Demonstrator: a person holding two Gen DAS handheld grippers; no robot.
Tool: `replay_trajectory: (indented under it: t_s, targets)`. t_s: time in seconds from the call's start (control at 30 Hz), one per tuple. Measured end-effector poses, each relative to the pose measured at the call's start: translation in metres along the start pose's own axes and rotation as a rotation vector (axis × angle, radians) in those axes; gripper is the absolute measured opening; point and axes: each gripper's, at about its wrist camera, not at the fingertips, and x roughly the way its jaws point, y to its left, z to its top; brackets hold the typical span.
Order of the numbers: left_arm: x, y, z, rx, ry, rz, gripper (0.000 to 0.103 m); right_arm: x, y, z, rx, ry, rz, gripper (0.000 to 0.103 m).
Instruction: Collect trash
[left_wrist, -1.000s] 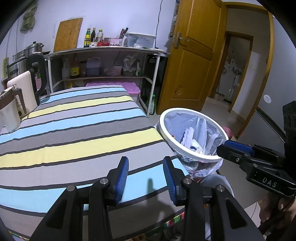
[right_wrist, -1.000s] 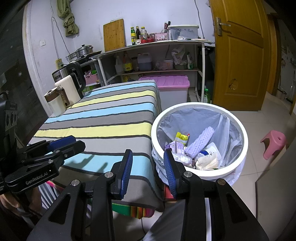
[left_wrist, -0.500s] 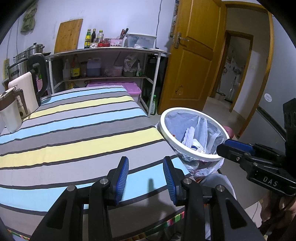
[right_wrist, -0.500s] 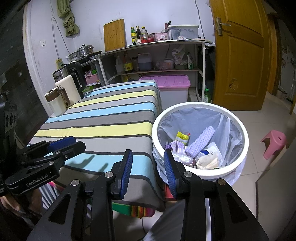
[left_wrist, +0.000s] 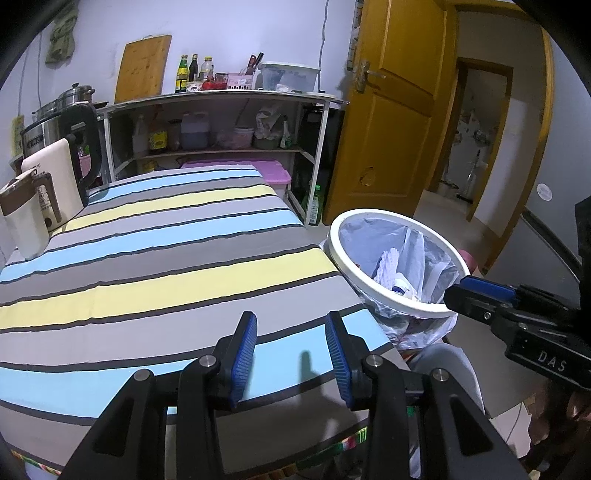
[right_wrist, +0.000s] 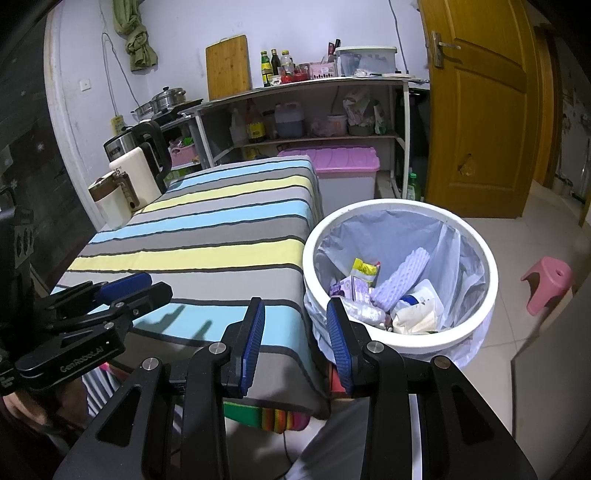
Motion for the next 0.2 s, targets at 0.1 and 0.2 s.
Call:
replay_trajectory:
  t_s: [0.1, 0.2]
  targets:
    - [0.0006, 0.0013, 0.0009, -0.003, 0.001, -0.001, 0.039, 0.0009, 0.0006, -0.0044, 0.0, 0.003, -0.001, 0.036]
    - [0.0008, 0.0012, 0.0007, 0.0, 0.003, 0.0, 0.039, 0.0021, -0.0012, -0.0044, 0.001, 0.003, -0.001, 0.036]
